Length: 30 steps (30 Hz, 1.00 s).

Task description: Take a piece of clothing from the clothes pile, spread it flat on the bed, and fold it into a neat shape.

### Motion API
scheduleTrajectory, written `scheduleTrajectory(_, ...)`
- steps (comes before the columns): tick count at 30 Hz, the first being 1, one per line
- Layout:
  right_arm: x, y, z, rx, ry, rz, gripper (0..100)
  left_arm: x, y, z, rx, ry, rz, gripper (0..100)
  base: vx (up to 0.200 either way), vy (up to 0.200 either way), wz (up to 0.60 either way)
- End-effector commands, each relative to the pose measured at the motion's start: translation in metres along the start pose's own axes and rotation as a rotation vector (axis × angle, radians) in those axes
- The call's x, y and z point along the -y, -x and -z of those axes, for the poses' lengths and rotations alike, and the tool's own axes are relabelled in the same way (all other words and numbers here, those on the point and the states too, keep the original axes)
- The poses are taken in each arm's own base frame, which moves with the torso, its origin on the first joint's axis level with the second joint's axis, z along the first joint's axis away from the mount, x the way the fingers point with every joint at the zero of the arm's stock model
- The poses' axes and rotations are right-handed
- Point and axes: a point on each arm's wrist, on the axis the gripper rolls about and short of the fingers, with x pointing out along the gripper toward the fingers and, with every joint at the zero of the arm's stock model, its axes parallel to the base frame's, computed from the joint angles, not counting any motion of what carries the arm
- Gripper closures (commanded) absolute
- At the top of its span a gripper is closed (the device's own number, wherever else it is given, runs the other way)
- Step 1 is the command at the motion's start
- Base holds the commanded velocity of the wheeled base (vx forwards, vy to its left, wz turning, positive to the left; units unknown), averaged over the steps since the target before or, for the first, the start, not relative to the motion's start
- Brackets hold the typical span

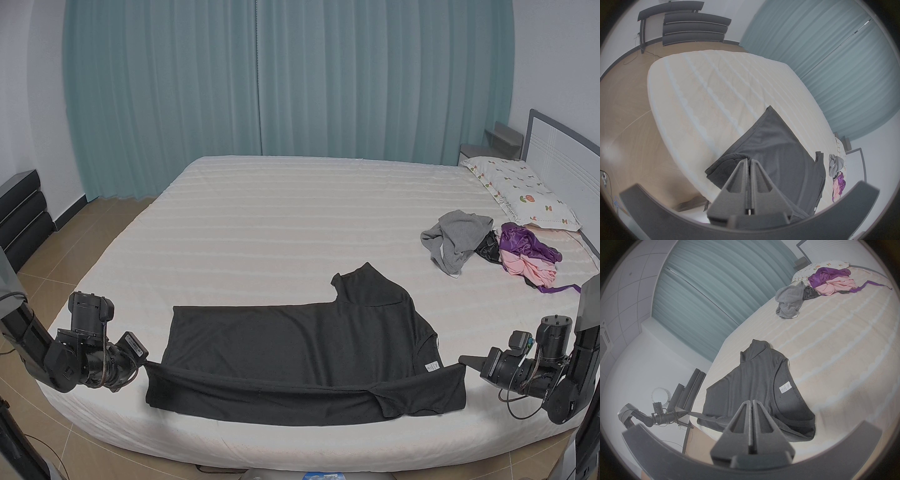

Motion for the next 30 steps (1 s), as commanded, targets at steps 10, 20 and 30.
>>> scheduleTrajectory(10,-0.016,0.019,-0.001,0.016,0.018,-0.036,100,-0.007,0.029,0.001,-0.052,0.013,0.029,100,0.0,0.0,0.0)
scheduleTrajectory(20,-0.024,0.025,0.001,-0.005,0.025,-0.039,100,-0.015,0.03,-0.002,-0.069,0.002,-0.012,100,0.0,0.0,0.0)
scheduleTrajectory(30,-0.021,0.023,0.003,-0.017,0.021,-0.025,100,-0.019,0.039,-0.004,-0.086,0.024,0.027,100,0.0,0.0,0.0)
